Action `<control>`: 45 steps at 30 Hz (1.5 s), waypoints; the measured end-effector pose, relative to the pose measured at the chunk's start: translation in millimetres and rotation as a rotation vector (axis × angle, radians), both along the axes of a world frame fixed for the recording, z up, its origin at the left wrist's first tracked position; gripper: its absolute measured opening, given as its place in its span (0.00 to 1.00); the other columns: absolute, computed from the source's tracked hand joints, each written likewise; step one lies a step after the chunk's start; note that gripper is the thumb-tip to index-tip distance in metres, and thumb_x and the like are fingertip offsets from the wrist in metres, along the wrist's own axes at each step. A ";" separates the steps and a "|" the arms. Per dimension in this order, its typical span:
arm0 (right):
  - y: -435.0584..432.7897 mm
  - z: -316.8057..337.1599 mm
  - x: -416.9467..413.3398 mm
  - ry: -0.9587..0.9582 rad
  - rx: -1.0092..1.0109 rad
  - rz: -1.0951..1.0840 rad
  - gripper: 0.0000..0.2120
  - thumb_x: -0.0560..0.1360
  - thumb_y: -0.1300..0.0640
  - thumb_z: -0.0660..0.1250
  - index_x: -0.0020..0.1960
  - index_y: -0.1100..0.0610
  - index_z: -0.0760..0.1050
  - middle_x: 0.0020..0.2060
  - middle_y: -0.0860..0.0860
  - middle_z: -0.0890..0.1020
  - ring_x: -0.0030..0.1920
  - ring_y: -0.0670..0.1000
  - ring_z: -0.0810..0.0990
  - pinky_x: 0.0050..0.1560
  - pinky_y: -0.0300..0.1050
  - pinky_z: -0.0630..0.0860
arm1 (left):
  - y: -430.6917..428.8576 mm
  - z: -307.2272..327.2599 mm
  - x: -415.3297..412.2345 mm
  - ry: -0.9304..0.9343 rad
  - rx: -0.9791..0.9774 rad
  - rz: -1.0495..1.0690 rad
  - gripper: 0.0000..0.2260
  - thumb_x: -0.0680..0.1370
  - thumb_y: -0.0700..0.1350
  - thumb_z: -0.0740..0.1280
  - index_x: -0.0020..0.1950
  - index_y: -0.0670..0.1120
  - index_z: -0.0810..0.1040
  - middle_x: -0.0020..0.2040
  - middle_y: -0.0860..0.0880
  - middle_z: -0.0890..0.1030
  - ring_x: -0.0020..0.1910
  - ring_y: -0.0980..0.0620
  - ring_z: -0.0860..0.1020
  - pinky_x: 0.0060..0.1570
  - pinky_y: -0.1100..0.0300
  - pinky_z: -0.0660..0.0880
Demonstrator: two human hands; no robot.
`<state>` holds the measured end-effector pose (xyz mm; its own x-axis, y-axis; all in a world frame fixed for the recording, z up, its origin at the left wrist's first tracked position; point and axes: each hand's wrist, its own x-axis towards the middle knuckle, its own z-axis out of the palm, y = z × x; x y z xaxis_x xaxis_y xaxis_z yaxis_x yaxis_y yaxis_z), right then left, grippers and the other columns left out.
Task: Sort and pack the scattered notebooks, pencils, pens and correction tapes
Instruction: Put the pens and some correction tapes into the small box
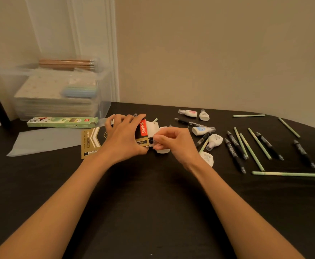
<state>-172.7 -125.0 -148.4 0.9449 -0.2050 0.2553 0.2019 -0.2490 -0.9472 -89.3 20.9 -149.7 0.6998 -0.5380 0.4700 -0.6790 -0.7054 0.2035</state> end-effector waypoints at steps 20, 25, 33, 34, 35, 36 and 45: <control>7.9 -2.6 14.7 0.274 -0.336 0.092 0.10 0.71 0.67 0.67 0.50 0.59 0.82 0.76 0.43 0.49 0.75 0.51 0.48 0.70 0.53 0.60 | 0.7 7.0 -7.4 0.157 0.136 -0.134 0.43 0.66 0.57 0.73 0.75 0.52 0.55 0.66 0.51 0.68 0.64 0.50 0.60 0.61 0.55 0.57; 12.1 4.2 18.1 0.307 -0.317 0.200 0.14 0.74 0.67 0.62 0.55 0.56 0.80 0.76 0.45 0.50 0.74 0.52 0.52 0.65 0.45 0.60 | 5.1 11.0 -2.7 0.205 0.148 -0.086 0.41 0.66 0.58 0.72 0.74 0.53 0.56 0.62 0.50 0.70 0.62 0.49 0.61 0.56 0.57 0.56; 14.5 10.3 53.3 0.190 -0.029 -0.282 0.13 0.74 0.69 0.60 0.43 0.55 0.80 0.52 0.53 0.80 0.54 0.50 0.77 0.46 0.39 0.74 | 32.1 12.2 20.8 0.144 0.101 0.469 0.38 0.67 0.54 0.73 0.72 0.48 0.59 0.67 0.43 0.67 0.65 0.41 0.60 0.62 0.50 0.58; 19.1 8.9 62.6 0.203 -0.141 -0.302 0.12 0.75 0.68 0.61 0.46 0.56 0.80 0.52 0.53 0.81 0.51 0.49 0.78 0.47 0.39 0.74 | 34.0 9.2 22.4 0.138 0.084 0.491 0.37 0.67 0.53 0.74 0.71 0.48 0.59 0.67 0.42 0.66 0.65 0.41 0.60 0.62 0.49 0.58; 23.1 7.7 71.9 0.209 -0.247 -0.311 0.11 0.75 0.66 0.61 0.49 0.58 0.81 0.52 0.53 0.81 0.51 0.49 0.78 0.48 0.40 0.73 | 34.3 6.2 23.1 0.124 0.066 0.505 0.36 0.67 0.52 0.74 0.70 0.48 0.60 0.66 0.42 0.66 0.65 0.41 0.60 0.62 0.49 0.57; 27.4 6.5 82.6 0.209 -0.332 -0.319 0.11 0.76 0.65 0.61 0.51 0.60 0.81 0.52 0.54 0.81 0.52 0.51 0.78 0.48 0.41 0.72 | 34.5 3.0 24.6 0.108 0.047 0.515 0.36 0.67 0.51 0.74 0.70 0.48 0.60 0.66 0.42 0.66 0.65 0.41 0.60 0.63 0.49 0.57; 36.7 -4.3 153.4 0.338 -0.854 -0.425 0.13 0.76 0.57 0.65 0.59 0.62 0.74 0.55 0.59 0.79 0.57 0.58 0.76 0.53 0.47 0.73 | 24.7 -16.5 35.7 0.006 -0.012 0.488 0.38 0.68 0.48 0.74 0.72 0.48 0.57 0.67 0.42 0.65 0.67 0.40 0.59 0.66 0.47 0.53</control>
